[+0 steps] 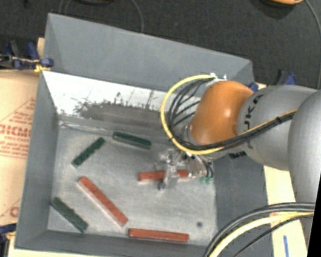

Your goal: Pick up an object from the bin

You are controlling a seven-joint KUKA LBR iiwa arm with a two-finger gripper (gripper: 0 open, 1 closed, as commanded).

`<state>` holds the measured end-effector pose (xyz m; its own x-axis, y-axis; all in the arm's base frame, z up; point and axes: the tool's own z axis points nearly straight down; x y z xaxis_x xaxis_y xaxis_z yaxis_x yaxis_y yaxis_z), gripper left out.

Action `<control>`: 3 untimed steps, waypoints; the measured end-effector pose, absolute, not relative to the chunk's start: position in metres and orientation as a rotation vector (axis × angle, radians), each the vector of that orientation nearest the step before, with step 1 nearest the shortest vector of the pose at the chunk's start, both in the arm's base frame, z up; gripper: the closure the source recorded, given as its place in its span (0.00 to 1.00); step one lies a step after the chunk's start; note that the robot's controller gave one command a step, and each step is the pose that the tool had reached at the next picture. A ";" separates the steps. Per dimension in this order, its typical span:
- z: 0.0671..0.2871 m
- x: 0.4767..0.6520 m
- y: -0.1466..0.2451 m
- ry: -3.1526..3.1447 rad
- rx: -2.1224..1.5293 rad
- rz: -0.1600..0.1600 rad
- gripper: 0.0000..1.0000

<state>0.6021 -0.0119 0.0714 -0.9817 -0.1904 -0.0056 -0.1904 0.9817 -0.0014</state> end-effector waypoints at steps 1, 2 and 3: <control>0.071 0.602 -0.012 3.122 -0.300 -0.001 1.00; 0.072 0.602 -0.012 3.123 -0.301 -0.001 1.00; 0.078 0.601 -0.012 3.125 -0.302 -0.002 1.00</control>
Offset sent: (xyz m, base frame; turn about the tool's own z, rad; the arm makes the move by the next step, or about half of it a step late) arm 0.0000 0.0000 0.0067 0.0000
